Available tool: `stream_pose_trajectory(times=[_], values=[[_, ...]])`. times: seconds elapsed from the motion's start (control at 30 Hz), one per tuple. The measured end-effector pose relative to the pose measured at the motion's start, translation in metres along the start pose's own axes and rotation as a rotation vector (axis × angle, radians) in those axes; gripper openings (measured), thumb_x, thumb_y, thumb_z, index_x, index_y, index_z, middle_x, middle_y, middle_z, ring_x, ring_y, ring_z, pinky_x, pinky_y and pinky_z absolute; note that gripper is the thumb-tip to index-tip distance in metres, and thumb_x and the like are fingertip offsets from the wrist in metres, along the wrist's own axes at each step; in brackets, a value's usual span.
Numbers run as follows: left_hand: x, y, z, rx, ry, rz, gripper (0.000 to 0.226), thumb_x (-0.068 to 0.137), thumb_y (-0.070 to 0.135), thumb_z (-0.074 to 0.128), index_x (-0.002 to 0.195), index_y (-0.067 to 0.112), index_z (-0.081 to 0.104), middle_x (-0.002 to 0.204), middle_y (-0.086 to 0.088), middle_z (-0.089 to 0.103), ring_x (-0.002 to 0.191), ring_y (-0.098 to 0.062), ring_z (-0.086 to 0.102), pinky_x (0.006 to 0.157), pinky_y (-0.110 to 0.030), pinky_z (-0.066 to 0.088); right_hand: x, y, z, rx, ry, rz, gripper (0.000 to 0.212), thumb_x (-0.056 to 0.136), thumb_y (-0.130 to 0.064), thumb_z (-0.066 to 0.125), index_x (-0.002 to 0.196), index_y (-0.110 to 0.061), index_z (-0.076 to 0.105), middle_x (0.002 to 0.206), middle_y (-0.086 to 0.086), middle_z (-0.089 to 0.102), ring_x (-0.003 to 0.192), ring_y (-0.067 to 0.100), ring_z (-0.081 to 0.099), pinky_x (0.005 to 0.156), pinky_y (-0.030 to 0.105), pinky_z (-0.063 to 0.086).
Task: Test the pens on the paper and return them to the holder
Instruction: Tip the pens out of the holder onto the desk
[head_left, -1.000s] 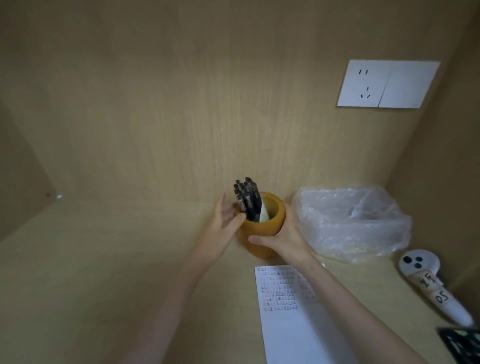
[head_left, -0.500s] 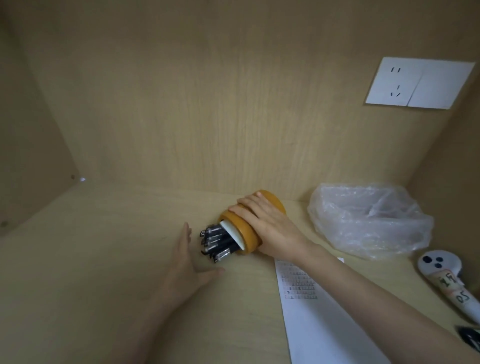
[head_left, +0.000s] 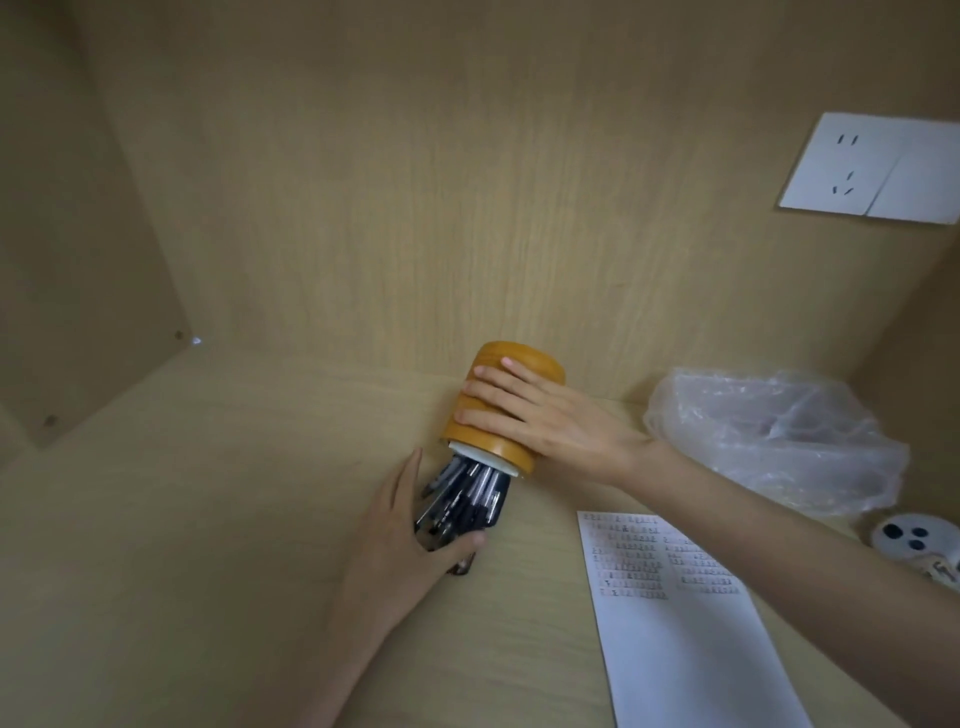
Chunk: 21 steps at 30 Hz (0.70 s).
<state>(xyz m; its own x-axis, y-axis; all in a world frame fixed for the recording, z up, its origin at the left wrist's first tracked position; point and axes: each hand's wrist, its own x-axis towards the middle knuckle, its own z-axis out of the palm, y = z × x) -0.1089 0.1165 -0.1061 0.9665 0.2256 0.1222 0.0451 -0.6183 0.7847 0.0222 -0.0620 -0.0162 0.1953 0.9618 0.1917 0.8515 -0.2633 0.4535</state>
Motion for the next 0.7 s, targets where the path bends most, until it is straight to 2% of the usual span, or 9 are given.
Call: stream_pose_trajectory(times=[0.13,0.23,0.33,0.43,0.5,0.57,0.7], values=[[-0.002,-0.003,0.004,0.006,0.059,0.027,0.103,0.067,0.067,0.062,0.147,0.035,0.006,0.152,0.012,0.02,0.137,-0.007,0.023,0.111,-0.034,0.028,0.011,0.006,0.005,-0.043,0.015,0.001,0.056,0.091,-0.011,0.037,0.147,-0.014,0.032,0.151,0.015,0.035,0.143,0.031,0.023,0.12,0.044,0.006],[0.001,-0.007,0.003,0.007,0.124,-0.002,0.099,0.067,0.072,0.054,0.147,0.031,0.012,0.15,0.01,0.025,0.136,-0.008,0.026,0.111,-0.035,0.03,0.021,0.002,0.006,-0.057,0.031,-0.054,0.055,0.092,-0.009,0.034,0.147,-0.013,0.032,0.151,0.016,0.033,0.143,0.032,0.023,0.119,0.043,0.004],[0.002,-0.006,-0.001,0.094,0.186,-0.002,0.093,0.072,0.072,0.046,0.147,0.029,0.013,0.153,0.008,0.02,0.139,-0.011,0.02,0.113,-0.034,0.021,0.031,-0.001,0.008,-0.076,0.046,-0.076,0.056,0.091,-0.009,0.035,0.147,-0.013,0.032,0.152,0.017,0.032,0.144,0.032,0.022,0.119,0.043,0.004],[-0.002,-0.005,-0.005,0.188,0.213,0.02,0.085,0.079,0.067,0.044,0.147,0.028,0.012,0.154,0.008,0.017,0.141,-0.01,0.014,0.114,-0.031,0.012,0.036,0.01,0.008,-0.1,0.074,-0.031,0.063,0.088,-0.005,0.053,0.146,-0.014,0.032,0.15,0.017,0.035,0.143,0.033,0.025,0.119,0.046,0.01],[-0.003,-0.008,-0.006,0.234,0.205,0.013,0.088,0.078,0.073,0.04,0.148,0.028,0.011,0.155,0.007,0.014,0.142,-0.011,0.01,0.115,-0.03,0.007,0.035,0.02,0.005,-0.113,0.087,0.02,0.067,0.084,-0.002,0.059,0.146,-0.014,0.033,0.148,0.017,0.038,0.141,0.034,0.028,0.119,0.047,0.012],[-0.004,-0.01,-0.005,0.303,0.183,0.009,0.095,0.073,0.081,0.031,0.147,0.027,0.009,0.156,0.005,0.01,0.143,-0.013,0.007,0.115,-0.03,0.005,0.031,0.027,0.002,-0.124,0.104,0.068,0.066,0.084,0.001,0.057,0.144,-0.012,0.035,0.146,0.018,0.041,0.14,0.034,0.031,0.118,0.047,0.011],[-0.001,-0.013,0.003,0.359,0.145,0.026,0.088,0.079,0.074,0.036,0.148,0.027,0.007,0.156,0.003,0.01,0.143,-0.015,0.01,0.115,-0.031,0.007,0.02,0.031,0.007,-0.129,0.093,0.131,0.062,0.087,0.004,0.049,0.145,-0.011,0.034,0.147,0.016,0.039,0.141,0.033,0.027,0.119,0.045,0.009]])
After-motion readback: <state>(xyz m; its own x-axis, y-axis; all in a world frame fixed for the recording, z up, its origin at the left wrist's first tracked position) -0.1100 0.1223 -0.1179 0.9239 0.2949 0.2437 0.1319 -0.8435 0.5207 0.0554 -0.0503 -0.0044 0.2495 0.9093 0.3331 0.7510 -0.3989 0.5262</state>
